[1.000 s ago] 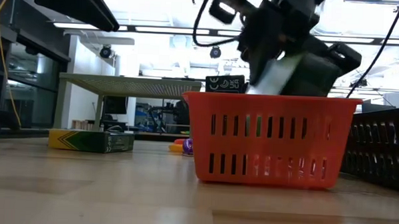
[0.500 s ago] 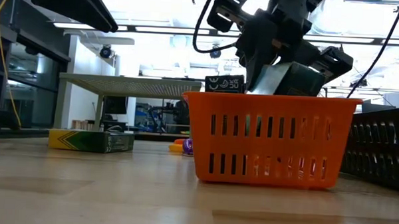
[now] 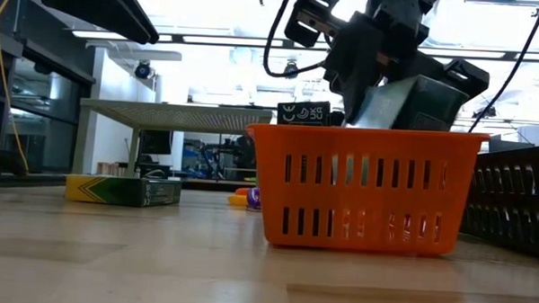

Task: Pick & Place Office Desk Supplies
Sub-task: Put the bottom crayon box into the orange basket, then put the crayon box into the orange basket

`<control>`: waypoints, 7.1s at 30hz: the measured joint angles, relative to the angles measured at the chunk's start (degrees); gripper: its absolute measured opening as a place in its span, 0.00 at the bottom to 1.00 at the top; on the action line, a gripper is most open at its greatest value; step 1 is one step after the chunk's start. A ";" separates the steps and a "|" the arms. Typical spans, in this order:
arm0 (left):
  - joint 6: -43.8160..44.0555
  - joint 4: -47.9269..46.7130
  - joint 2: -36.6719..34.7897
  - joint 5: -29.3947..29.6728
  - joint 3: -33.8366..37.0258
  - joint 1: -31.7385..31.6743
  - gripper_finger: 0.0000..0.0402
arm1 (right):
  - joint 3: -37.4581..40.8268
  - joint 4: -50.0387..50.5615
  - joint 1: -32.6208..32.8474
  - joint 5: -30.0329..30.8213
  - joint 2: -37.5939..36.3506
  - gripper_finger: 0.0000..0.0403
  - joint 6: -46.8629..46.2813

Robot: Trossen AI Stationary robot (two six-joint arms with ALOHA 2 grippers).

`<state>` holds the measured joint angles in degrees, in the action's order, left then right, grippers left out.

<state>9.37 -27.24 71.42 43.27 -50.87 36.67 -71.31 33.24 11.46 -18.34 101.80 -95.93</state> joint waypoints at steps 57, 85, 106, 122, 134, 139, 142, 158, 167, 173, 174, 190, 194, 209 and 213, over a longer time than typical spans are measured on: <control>0.02 -1.22 0.00 -1.60 0.00 0.00 0.22 | 0.00 -3.48 -0.04 1.94 -0.11 0.45 0.33; 0.02 -1.25 0.00 -1.73 0.00 0.00 0.22 | 0.02 -3.50 -3.62 -5.46 -0.37 0.45 9.50; 0.49 -0.77 0.02 -1.34 0.02 0.00 0.22 | 0.00 7.46 -10.64 6.01 -11.05 0.44 50.76; 10.40 -0.81 0.02 -1.27 0.07 -4.04 0.22 | 0.00 11.83 -13.00 21.05 -17.62 0.44 84.53; 18.56 -2.08 0.02 -7.79 0.04 -8.91 0.22 | 0.00 13.89 -16.72 29.99 -19.56 0.44 98.84; 18.75 -2.55 0.02 -7.80 0.04 -10.52 0.22 | 0.00 17.68 -19.40 27.39 -19.56 0.44 100.29; 18.75 -2.89 0.02 -7.80 0.04 -11.43 0.22 | 0.00 19.13 -20.90 24.17 -19.56 0.44 100.20; 18.73 -6.03 0.02 -7.76 0.04 -12.68 0.22 | 13.37 16.33 -22.50 22.77 -21.73 0.44 93.27; 18.73 -5.97 0.02 -7.78 0.00 -12.68 0.22 | 22.96 6.35 -22.49 24.35 -29.11 0.44 89.50; 18.95 -5.95 0.01 -7.80 0.00 -12.68 0.22 | 23.20 0.83 -22.44 24.37 -30.02 0.44 89.64; 18.95 -5.95 0.02 -7.80 0.00 -12.68 0.22 | 23.21 0.36 -22.44 24.38 -30.00 0.44 89.65; 19.65 -7.57 0.02 -7.91 0.00 -12.68 0.22 | 23.21 -1.14 -22.44 24.17 -29.92 0.44 89.91; 24.38 -9.77 0.02 -7.95 0.00 -12.68 0.22 | 23.19 -1.79 -22.44 24.14 -29.92 0.44 89.91; 41.99 -20.26 0.02 -14.37 0.00 -12.68 0.22 | 23.19 -7.74 -22.44 24.08 -29.92 0.44 89.92; 42.14 -20.34 0.02 -17.99 0.00 -12.66 0.22 | 23.20 -9.63 -22.44 24.10 -29.92 0.44 89.93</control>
<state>51.51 -47.59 71.44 25.27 -50.87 24.01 -48.10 23.61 -10.98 5.76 71.88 -6.00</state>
